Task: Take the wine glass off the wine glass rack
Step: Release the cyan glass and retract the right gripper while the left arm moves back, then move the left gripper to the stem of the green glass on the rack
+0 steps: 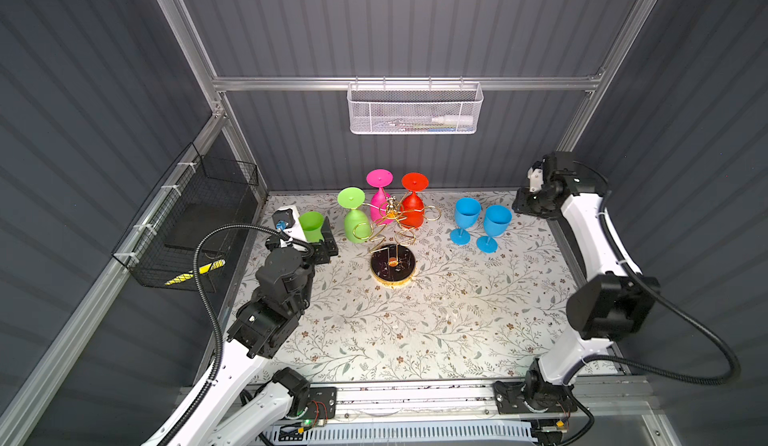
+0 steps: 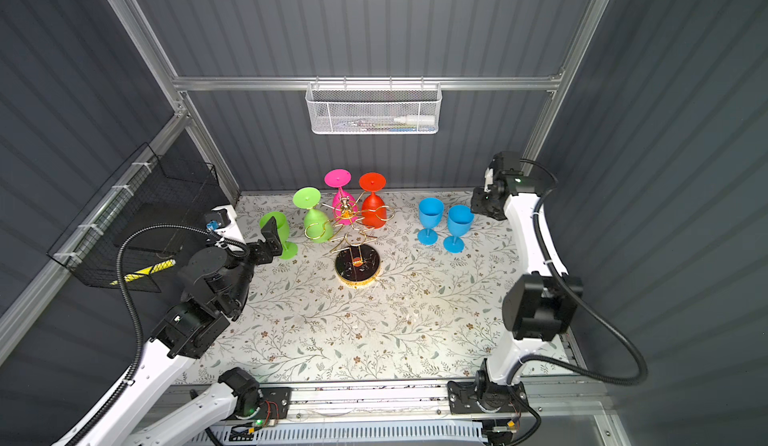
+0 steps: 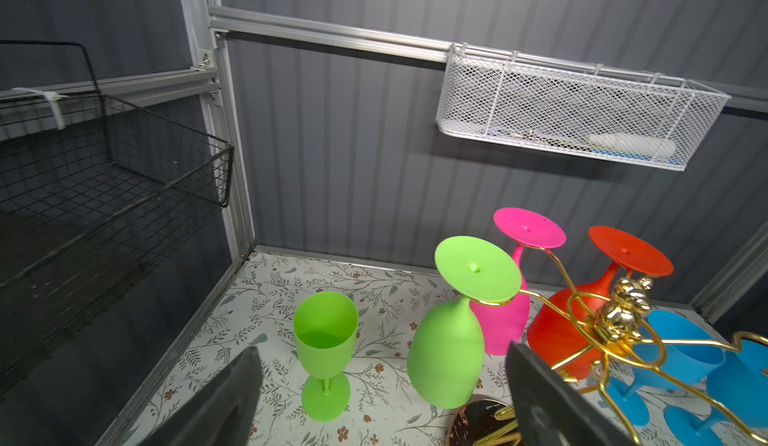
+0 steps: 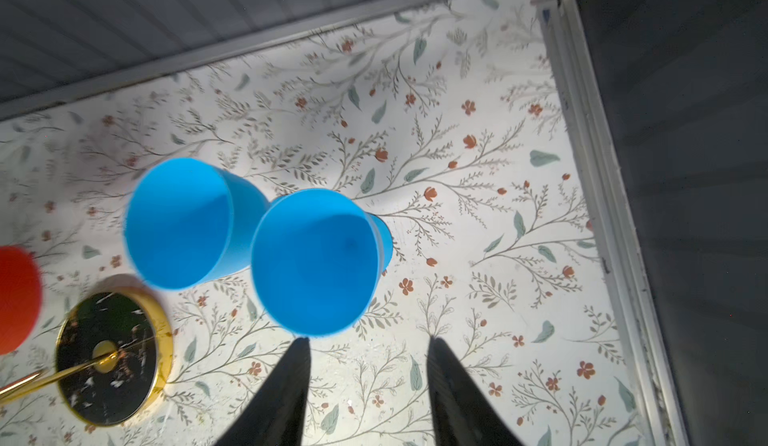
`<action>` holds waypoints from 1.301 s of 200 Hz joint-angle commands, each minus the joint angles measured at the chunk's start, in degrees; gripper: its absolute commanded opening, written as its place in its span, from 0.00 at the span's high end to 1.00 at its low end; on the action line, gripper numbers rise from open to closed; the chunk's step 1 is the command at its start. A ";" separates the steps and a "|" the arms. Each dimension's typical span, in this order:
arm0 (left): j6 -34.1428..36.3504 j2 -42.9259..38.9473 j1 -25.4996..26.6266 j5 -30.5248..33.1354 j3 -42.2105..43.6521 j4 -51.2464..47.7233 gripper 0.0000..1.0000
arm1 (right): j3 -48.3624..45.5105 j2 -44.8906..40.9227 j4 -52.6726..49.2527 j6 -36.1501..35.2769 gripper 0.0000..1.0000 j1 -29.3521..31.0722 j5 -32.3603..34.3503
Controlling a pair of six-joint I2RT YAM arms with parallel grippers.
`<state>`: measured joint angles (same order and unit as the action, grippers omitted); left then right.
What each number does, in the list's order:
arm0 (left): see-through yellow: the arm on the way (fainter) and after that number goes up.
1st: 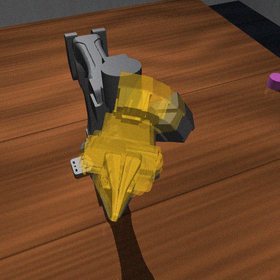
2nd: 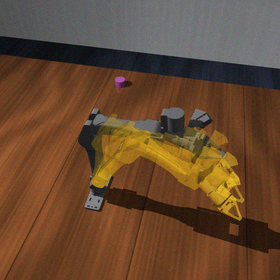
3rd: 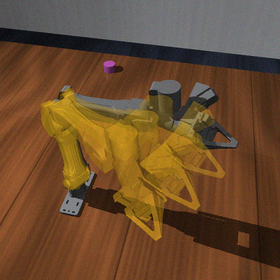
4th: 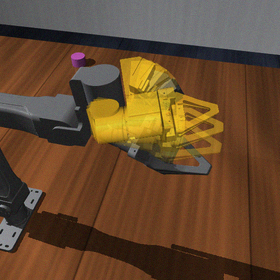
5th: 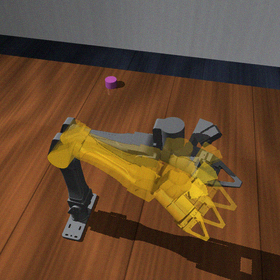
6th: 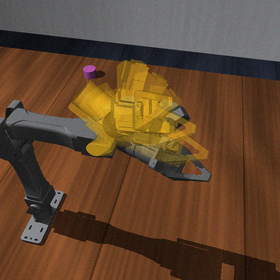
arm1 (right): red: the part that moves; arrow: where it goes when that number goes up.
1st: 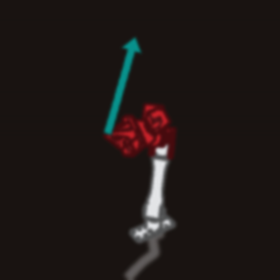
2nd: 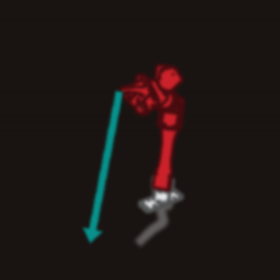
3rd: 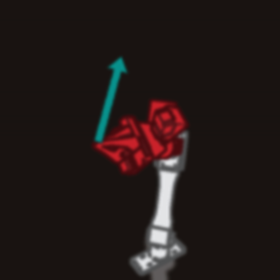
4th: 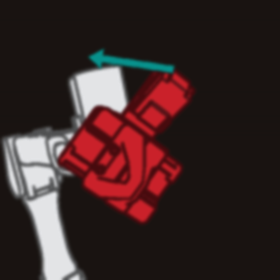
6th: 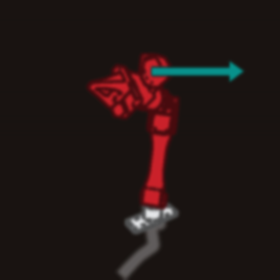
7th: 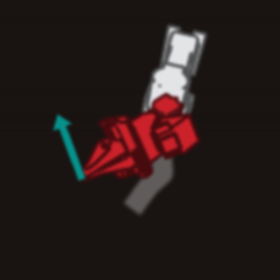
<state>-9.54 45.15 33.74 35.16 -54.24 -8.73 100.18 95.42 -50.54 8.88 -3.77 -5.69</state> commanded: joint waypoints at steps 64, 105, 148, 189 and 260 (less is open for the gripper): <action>-22.92 10.74 -24.65 -43.19 -11.74 -9.03 0.12 | -35.63 -39.28 22.65 8.96 0.29 0.17 -17.52; -34.14 18.45 -34.78 -68.37 -10.28 0.70 0.20 | -41.24 -45.48 23.24 10.56 0.21 0.17 -21.23; -28.37 22.96 -34.79 -73.79 -14.24 -4.13 0.25 | -46.56 -46.79 25.51 12.73 0.14 0.28 -25.66; -25.02 26.50 -34.79 -76.45 -16.43 -6.97 0.31 | -49.79 -48.34 27.02 14.69 0.09 0.52 -27.92; -24.63 31.52 -34.79 -78.15 -17.14 -4.44 0.38 | -50.10 -50.39 26.36 15.88 0.02 1.48 -28.67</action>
<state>-35.55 75.94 -0.84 -41.01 -69.32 -13.91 50.24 46.09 -24.91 23.94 -2.81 -33.04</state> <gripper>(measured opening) 0.626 0.968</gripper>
